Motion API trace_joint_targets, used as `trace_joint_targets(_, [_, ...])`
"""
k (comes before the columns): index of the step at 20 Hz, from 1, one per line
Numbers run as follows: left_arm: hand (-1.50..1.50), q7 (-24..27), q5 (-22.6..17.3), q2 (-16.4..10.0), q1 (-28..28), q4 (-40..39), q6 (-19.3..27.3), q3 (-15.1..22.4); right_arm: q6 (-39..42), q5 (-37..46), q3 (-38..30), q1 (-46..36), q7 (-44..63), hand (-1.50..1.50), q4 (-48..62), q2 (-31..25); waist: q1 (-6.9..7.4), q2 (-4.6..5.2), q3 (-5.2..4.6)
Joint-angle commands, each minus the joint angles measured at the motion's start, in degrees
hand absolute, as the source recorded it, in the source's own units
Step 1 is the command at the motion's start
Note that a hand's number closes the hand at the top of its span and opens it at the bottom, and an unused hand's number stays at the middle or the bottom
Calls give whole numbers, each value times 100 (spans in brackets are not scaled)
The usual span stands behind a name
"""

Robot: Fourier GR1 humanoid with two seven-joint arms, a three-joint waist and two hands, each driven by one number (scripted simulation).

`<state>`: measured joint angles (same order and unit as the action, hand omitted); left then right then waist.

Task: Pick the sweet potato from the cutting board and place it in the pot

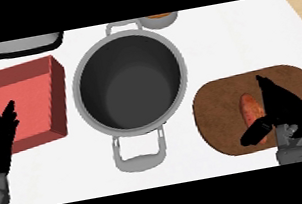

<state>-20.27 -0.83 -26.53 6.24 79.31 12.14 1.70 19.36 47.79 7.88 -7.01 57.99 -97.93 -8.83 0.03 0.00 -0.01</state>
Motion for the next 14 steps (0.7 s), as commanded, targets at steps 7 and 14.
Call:
trace_joint_targets(7, [0, -232, 562, 499, -59, 293, 175, 7, -72, 322, 56, 328, 215, -150, 239, 428, -10, -4, 1])
trace_joint_targets(14, [0, 148, 496, 545, -143, 95, -327, -413, -380, 358, -319, -215, -50, -150, 1113, 645, 2, 1, 1])
